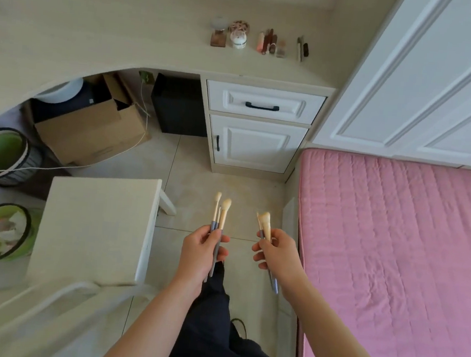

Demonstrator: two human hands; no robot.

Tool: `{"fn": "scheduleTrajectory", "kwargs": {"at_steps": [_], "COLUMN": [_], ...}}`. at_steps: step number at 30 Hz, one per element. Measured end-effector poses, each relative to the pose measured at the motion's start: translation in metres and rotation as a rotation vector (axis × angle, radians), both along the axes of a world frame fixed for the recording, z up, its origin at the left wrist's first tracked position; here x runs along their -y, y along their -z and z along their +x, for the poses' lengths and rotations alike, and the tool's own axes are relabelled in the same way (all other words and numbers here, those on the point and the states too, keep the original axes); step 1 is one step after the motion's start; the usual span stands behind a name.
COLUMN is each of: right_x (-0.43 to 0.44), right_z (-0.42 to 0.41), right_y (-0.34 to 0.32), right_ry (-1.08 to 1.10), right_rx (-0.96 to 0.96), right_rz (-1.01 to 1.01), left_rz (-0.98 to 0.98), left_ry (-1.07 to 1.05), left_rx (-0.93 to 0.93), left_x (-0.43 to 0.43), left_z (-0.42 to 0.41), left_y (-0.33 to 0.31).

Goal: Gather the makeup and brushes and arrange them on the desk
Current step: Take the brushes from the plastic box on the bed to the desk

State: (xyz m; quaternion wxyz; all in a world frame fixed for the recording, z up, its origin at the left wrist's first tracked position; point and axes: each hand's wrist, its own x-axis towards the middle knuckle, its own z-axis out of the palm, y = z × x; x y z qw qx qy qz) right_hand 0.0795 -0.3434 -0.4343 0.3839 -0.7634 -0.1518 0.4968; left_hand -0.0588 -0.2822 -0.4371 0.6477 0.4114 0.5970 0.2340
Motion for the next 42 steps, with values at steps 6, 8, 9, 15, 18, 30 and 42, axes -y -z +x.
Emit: {"fn": "scheduleTrajectory", "kwargs": {"at_steps": [6,8,9,15,18,30,42], "right_x": [-0.078,-0.105,-0.117,-0.178,-0.203,-0.307,-0.396], "right_z": [0.028,0.036,0.041,0.070,0.090,0.216,0.327], "right_y": [-0.003,-0.005,-0.005,-0.007,-0.004,-0.003,-0.019], "right_ry": [0.077,0.101,0.111,0.168,0.204,0.197,0.144], "right_rx": [0.005,0.004,0.006,0.006,0.001,0.000,-0.024], "right_rz": [0.017,0.026,0.029,0.032,0.024,0.046,0.048], "left_rz": [0.018,0.024,0.020,0.003,-0.010,-0.031,-0.086], "left_ry": [0.049,0.073,0.080,0.106,0.123,0.052,-0.023], "left_rx": [0.005,0.005,0.010,0.039,0.050,0.083,0.109], "left_x": [-0.090,-0.120,-0.134,-0.201,-0.227,-0.318,-0.394], "left_z": [0.030,0.039,0.044,0.078,0.100,0.227,0.350], "left_y": [-0.005,-0.008,-0.008,-0.013,-0.014,-0.014,-0.018]}}
